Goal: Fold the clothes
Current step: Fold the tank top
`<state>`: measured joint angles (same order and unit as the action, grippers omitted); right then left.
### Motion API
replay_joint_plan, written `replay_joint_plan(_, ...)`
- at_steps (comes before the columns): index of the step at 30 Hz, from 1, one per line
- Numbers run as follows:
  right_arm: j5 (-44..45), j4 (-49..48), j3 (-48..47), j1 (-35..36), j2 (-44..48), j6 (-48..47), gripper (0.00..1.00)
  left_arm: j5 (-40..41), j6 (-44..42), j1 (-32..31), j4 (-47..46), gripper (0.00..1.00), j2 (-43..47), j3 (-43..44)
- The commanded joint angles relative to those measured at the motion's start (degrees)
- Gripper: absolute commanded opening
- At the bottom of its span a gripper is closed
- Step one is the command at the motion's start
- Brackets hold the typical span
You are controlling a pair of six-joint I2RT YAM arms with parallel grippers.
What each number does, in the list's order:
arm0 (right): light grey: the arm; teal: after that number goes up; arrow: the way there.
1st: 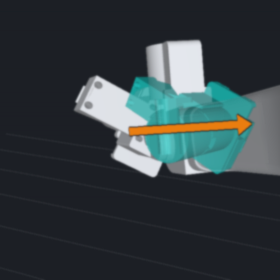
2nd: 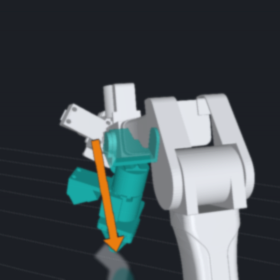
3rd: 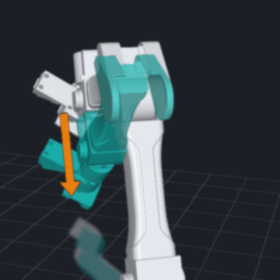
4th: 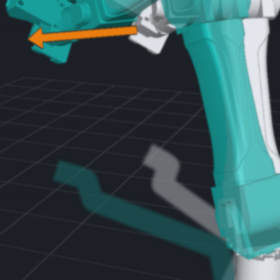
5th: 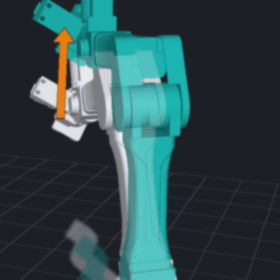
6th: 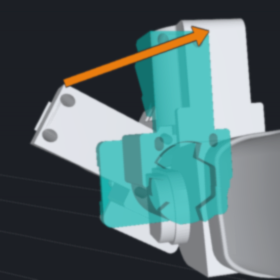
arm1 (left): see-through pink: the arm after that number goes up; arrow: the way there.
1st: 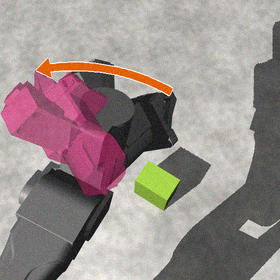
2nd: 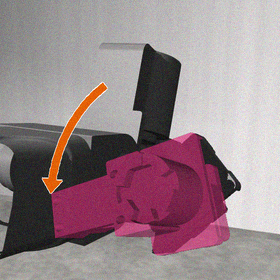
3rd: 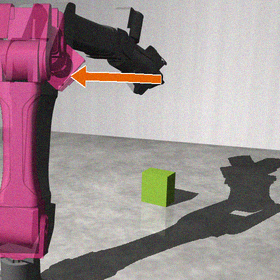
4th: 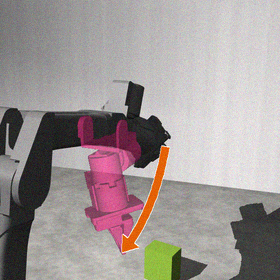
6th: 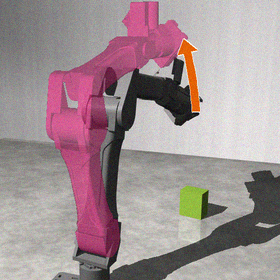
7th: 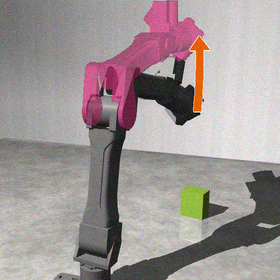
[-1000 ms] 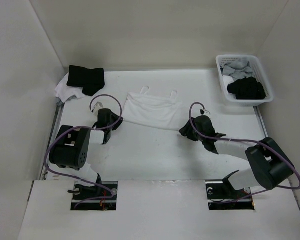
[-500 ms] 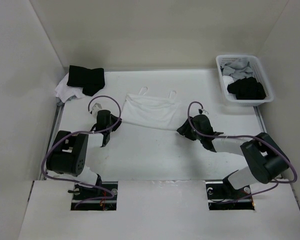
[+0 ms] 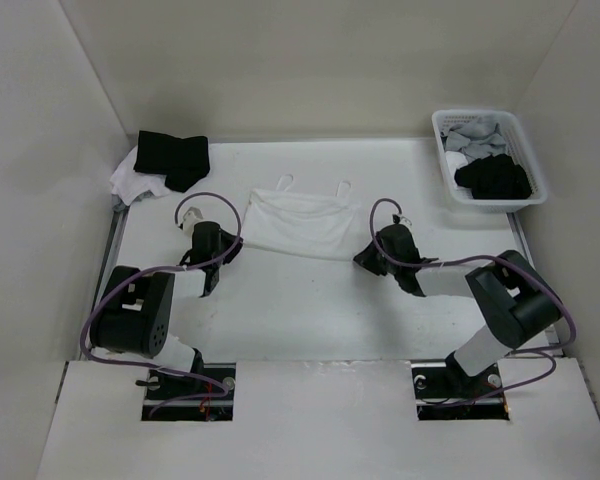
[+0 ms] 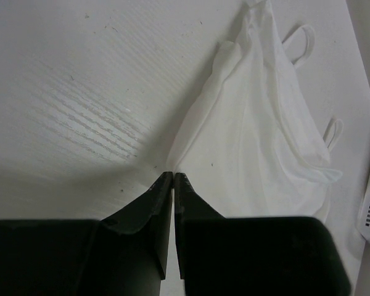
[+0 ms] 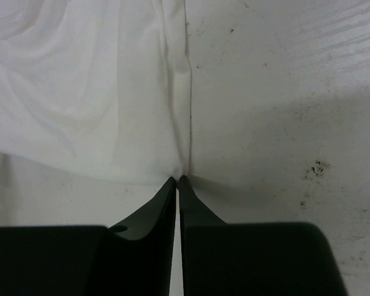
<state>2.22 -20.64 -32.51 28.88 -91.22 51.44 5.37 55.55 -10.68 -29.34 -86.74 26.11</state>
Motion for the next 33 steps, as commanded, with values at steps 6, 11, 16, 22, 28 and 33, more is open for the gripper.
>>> replay_joint_plan(6,6.13,-1.17,3.77,2.09,14.29,-1.52,0.04,-0.27,-0.18,-1.58,5.42,0.03,18.33,-0.97)
replay_joint_plan(11,10.52,15.77,5.01,7.44,38.35,-3.19,0.04,-1.41,-0.97,-2.9,20.07,0.03,39.67,0.78)
replay_joint_plan(16,15.17,38.53,-0.26,16.75,60.25,-2.14,0.04,-1.5,-3.16,-4.48,40.39,0.03,57.89,6.84)
replay_joint_plan(22,24.22,55.96,-7.03,32.47,67.31,5.32,0.05,0.17,-3.78,-6.77,58.59,0.03,68.54,13.09)
replay_joint_plan(28,31.01,56.51,-6.34,39.29,60.22,7.37,0.06,0.7,-4.22,-6.86,59.6,0.03,66.63,8.27)
replay_joint_plan(33,14.53,35.82,1.47,20.07,48.0,-1.94,0.05,0.61,-3.26,-6.07,41.61,0.03,52.24,-1.22)
